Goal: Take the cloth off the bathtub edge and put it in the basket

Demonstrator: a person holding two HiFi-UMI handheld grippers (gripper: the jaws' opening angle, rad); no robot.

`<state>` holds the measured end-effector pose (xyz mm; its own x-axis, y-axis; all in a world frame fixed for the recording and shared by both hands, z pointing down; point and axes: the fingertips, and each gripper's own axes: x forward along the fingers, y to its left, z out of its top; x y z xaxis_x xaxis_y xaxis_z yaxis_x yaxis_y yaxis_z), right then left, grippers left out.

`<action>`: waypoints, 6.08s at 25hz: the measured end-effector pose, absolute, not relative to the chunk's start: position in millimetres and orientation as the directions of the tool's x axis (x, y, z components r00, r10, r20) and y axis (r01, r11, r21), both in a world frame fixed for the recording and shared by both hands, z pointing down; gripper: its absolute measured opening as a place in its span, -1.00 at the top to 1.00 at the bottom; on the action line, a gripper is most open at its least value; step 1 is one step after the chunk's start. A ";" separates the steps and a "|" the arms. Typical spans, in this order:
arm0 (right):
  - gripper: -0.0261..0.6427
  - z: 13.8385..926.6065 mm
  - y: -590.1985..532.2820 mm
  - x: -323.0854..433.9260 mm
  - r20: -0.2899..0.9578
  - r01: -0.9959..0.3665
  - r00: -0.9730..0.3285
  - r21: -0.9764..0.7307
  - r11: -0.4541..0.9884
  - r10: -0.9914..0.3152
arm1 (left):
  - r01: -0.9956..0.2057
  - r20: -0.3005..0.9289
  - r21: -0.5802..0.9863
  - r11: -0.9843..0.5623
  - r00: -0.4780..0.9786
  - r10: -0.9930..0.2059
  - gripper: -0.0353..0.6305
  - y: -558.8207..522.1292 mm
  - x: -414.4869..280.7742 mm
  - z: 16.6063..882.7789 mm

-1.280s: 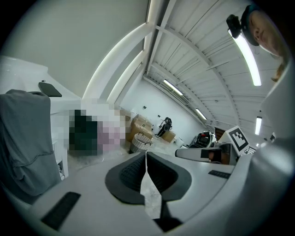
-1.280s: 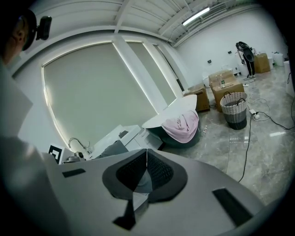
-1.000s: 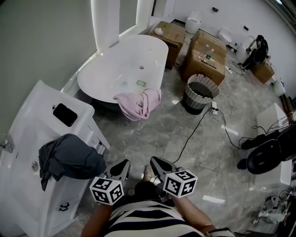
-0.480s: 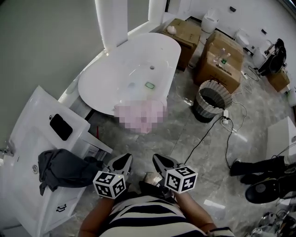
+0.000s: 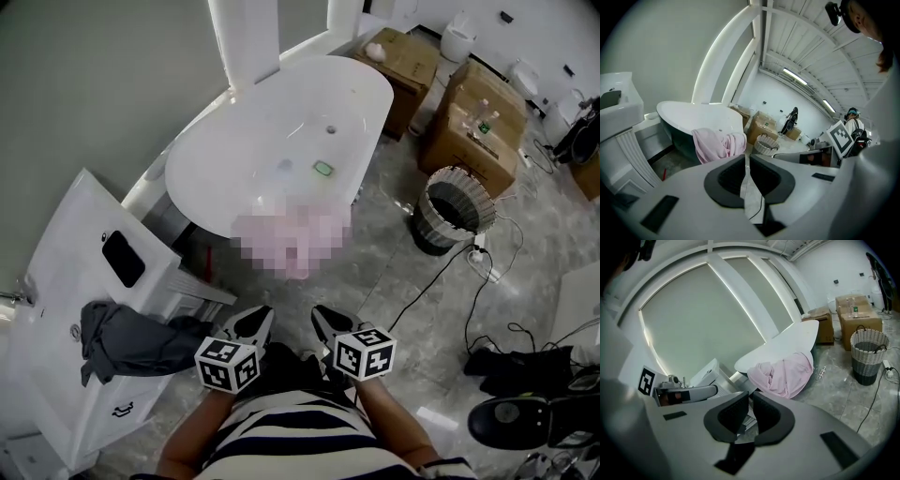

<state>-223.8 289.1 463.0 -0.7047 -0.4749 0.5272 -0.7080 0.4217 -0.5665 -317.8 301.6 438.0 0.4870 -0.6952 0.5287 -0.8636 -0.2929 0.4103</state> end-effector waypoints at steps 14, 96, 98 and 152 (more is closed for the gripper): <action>0.83 490.7 202.2 -241.0 0.572 -0.727 -0.686 -0.555 0.404 -0.450 | -0.848 0.572 0.323 -0.421 0.529 -0.627 0.82 203.7 -333.3 467.5; 0.65 450.9 79.2 -234.2 0.576 -0.792 -0.582 -0.562 0.239 -0.575 | -0.632 0.789 0.193 -0.751 0.554 -0.264 0.08 127.9 -322.2 542.3; 0.65 430.4 76.3 -231.4 0.545 -0.782 -0.596 -0.560 0.273 -0.590 | -0.630 0.788 0.191 -0.753 0.555 -0.265 0.08 124.9 -317.6 543.9; 0.65 246.3 60.1 -74.7 0.111 -0.699 -0.639 -0.496 0.514 -0.761 | -0.304 -0.112 0.707 -0.639 0.844 -0.525 0.77 -59.6 -97.9 282.7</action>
<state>-74.7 60.1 246.3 -0.6387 -0.7614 0.1109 -0.6994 0.5144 -0.4962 -97.9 -59.6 282.7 0.8436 -0.5252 -0.1119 -0.3039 -0.6388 0.7068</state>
